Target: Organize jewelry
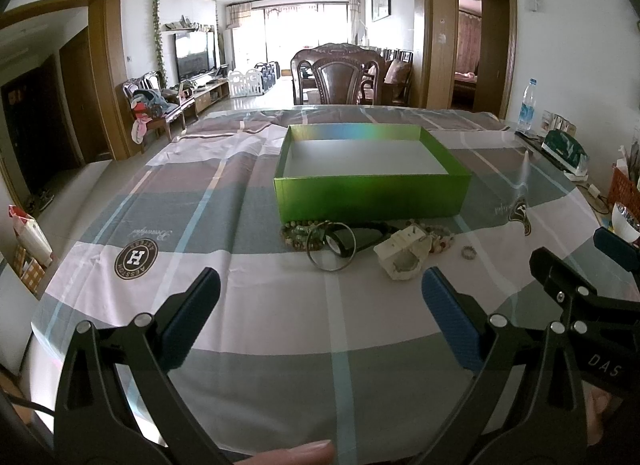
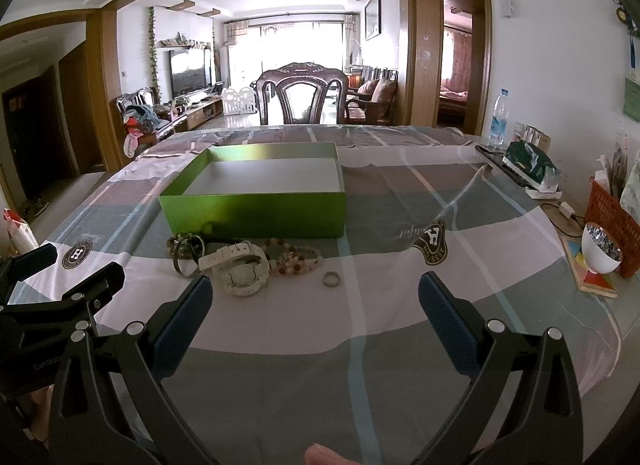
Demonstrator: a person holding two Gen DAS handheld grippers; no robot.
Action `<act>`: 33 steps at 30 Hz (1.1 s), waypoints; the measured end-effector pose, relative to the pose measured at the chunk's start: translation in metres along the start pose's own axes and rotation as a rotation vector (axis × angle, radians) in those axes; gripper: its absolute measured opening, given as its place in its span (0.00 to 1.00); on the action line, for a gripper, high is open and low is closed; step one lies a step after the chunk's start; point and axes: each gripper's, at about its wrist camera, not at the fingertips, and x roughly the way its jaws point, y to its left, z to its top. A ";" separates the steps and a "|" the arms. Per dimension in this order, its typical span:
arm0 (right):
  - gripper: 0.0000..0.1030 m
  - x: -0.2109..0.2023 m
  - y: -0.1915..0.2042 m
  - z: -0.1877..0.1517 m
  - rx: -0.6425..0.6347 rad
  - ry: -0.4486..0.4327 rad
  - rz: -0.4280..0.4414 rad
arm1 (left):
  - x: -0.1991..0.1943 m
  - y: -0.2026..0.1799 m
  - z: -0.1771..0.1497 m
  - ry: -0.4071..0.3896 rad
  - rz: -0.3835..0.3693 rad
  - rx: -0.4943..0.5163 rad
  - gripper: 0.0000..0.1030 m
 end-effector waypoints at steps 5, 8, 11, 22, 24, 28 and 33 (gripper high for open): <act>0.98 0.000 0.001 0.000 0.000 0.001 0.000 | 0.000 0.000 0.000 0.001 0.000 0.000 0.96; 0.98 0.000 0.001 0.002 -0.001 0.001 0.001 | 0.000 0.000 0.000 0.002 -0.002 0.001 0.96; 0.98 0.003 -0.001 0.002 -0.006 0.010 -0.006 | 0.006 0.000 -0.012 0.019 0.003 0.002 0.96; 0.65 0.073 -0.032 -0.022 0.008 0.179 -0.008 | 0.079 0.029 -0.044 0.230 0.012 -0.046 0.67; 0.59 0.084 -0.026 -0.017 -0.011 0.195 0.020 | 0.095 0.030 -0.044 0.262 0.007 -0.053 0.66; 0.59 0.116 0.009 -0.008 -0.122 0.238 0.158 | 0.126 0.033 -0.032 0.301 -0.002 -0.069 0.66; 0.47 0.150 0.044 -0.003 -0.215 0.273 0.175 | 0.163 0.036 -0.024 0.371 -0.015 -0.072 0.66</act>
